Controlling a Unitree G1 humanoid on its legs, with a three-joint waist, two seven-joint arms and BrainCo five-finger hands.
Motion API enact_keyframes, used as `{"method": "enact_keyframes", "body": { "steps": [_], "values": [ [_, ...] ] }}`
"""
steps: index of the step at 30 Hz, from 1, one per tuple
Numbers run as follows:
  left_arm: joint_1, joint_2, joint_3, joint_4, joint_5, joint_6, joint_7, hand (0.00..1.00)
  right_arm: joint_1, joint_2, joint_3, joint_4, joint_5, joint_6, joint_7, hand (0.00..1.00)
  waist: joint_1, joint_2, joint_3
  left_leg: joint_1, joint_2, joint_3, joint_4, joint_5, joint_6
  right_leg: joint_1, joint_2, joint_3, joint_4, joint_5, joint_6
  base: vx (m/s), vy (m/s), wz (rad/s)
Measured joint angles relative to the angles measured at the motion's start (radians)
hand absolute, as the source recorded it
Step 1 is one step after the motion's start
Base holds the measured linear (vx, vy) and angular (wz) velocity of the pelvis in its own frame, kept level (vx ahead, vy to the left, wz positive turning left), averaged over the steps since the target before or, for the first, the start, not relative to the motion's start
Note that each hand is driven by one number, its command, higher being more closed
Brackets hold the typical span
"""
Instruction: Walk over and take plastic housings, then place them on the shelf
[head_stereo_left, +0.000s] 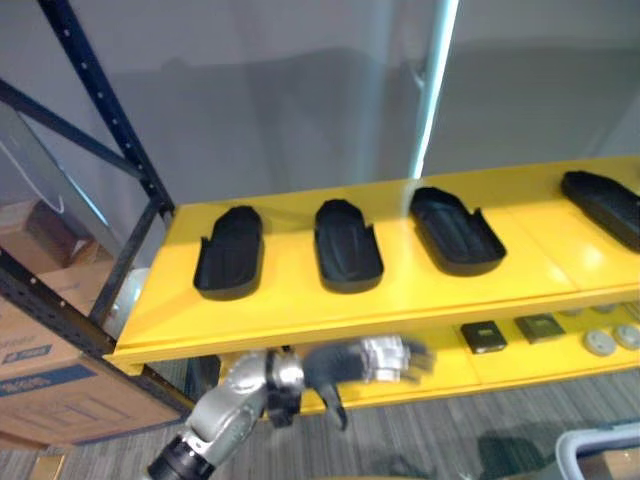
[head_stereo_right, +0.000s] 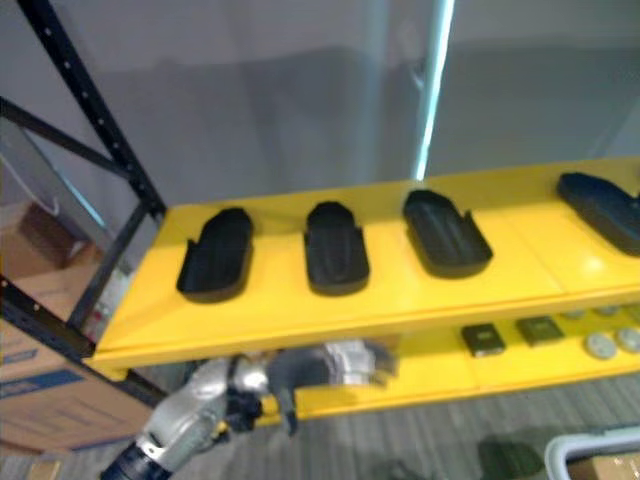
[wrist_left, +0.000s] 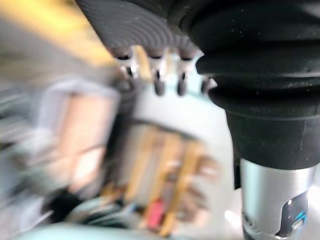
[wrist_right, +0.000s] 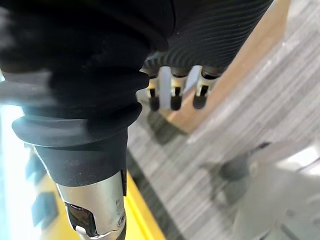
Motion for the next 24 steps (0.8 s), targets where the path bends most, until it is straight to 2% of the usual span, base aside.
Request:
{"method": "enact_keyframes", "body": {
  "steps": [1,2,5,7,8,10,11,13,14,16,18,21,22,24],
  "values": [
    [0.008,0.001,-0.025,0.072,0.075,0.026,0.005,0.00,0.000,-0.002,0.000,-0.001,0.000,0.008,0.002,0.00,0.000,-0.007,0.004,0.000,0.000,0.004,0.000,-0.002,0.003,-0.003,0.000,0.003,0.000,0.000,0.000,-0.03,0.001,-0.05],
    [0.014,0.001,-0.028,0.100,0.102,0.035,0.010,0.00,0.000,-0.003,0.001,-0.001,0.000,0.014,0.004,0.00,-0.001,-0.009,0.005,0.000,0.000,0.005,0.000,-0.003,0.003,-0.003,0.000,0.004,-0.001,0.000,0.000,-0.02,0.002,-0.05],
    [0.056,-0.004,-0.020,0.214,0.234,0.042,0.069,0.00,0.003,-0.006,0.012,-0.001,0.000,0.025,0.007,0.00,-0.003,-0.021,0.013,0.000,0.000,0.012,0.000,-0.006,0.001,-0.003,0.000,0.007,-0.008,0.001,0.000,0.01,0.007,-0.05],
    [0.096,-0.029,0.034,0.321,0.296,0.039,0.180,0.00,0.000,-0.005,0.019,-0.002,0.000,0.026,0.013,0.00,-0.002,-0.028,0.017,0.001,-0.001,0.014,0.000,-0.007,0.000,-0.002,0.000,0.008,-0.013,0.004,0.002,0.06,0.015,-0.04],
    [0.104,-0.038,0.059,0.348,0.313,0.038,0.204,0.00,0.000,-0.005,0.019,-0.002,0.000,0.026,0.016,0.00,-0.002,-0.028,0.017,0.001,-0.001,0.014,0.001,-0.007,0.000,-0.003,0.000,0.008,-0.013,0.005,0.004,0.08,0.013,0.02],
    [0.134,-0.065,0.148,0.437,0.399,0.001,0.309,0.00,-0.004,-0.005,0.019,-0.005,-0.001,0.026,0.018,0.00,-0.001,-0.036,0.023,0.001,-0.002,0.015,0.001,-0.007,0.000,-0.001,0.000,0.006,-0.015,0.010,0.011,0.05,0.006,0.04],
    [0.139,-0.067,0.167,0.458,0.420,-0.015,0.332,0.00,-0.007,-0.005,0.019,-0.006,-0.001,0.026,0.018,0.00,0.001,-0.039,0.025,0.001,-0.002,0.015,0.001,-0.007,0.000,0.000,0.000,0.006,-0.016,0.010,0.011,0.00,0.000,0.00],
    [0.155,-0.074,0.228,0.550,0.514,-0.088,0.416,0.00,-0.023,-0.003,0.019,-0.009,0.000,0.026,0.018,0.00,0.002,-0.049,0.034,0.014,-0.004,0.017,0.003,-0.007,0.000,0.019,-0.001,0.001,-0.026,0.010,0.011,0.01,-0.001,0.02],
    [0.158,-0.078,0.243,0.574,0.529,-0.097,0.429,0.00,-0.023,-0.003,0.019,-0.008,0.000,0.026,0.018,0.00,0.003,-0.052,0.039,0.021,-0.004,0.018,0.003,-0.007,0.000,0.029,-0.001,-0.001,-0.030,0.010,0.011,0.01,-0.007,0.05],
    [0.168,-0.116,0.311,0.696,0.580,-0.148,0.509,0.00,-0.022,-0.002,0.019,-0.008,0.000,0.026,0.019,0.00,0.010,-0.053,0.040,0.027,-0.004,0.020,0.002,-0.007,0.000,0.042,-0.001,-0.008,-0.036,0.010,0.010,0.00,-0.010,0.04],
    [0.174,-0.155,0.371,0.804,0.585,-0.168,0.583,0.00,-0.021,-0.001,0.019,-0.008,0.000,0.026,0.021,0.00,0.011,-0.052,0.044,0.037,-0.004,0.021,0.002,-0.007,0.000,0.052,-0.001,-0.008,-0.037,0.010,0.010,0.00,0.000,0.00],
    [0.183,-0.192,0.485,0.907,0.484,-0.177,0.682,0.00,-0.021,0.003,0.019,-0.007,0.000,0.026,0.022,0.00,0.014,-0.050,0.046,0.042,-0.003,0.021,0.001,-0.007,0.000,0.059,0.000,-0.009,-0.038,0.011,0.011,-0.03,-0.011,-0.01],
    [0.185,-0.212,0.553,0.951,0.418,-0.177,0.749,0.00,-0.019,0.010,0.019,-0.007,0.000,0.027,0.022,0.00,0.016,-0.057,0.051,0.056,-0.003,0.022,0.001,-0.007,0.000,0.069,0.000,-0.009,-0.037,0.010,0.012,-0.07,-0.021,-0.04],
    [0.188,-0.221,0.594,0.976,0.382,-0.180,0.818,0.00,-0.019,0.019,0.020,-0.006,0.000,0.027,0.022,0.00,0.016,-0.056,0.050,0.055,-0.003,0.023,0.000,-0.007,0.000,0.071,0.000,-0.009,-0.037,0.009,0.009,-0.06,-0.015,-0.04]
  ]
}}
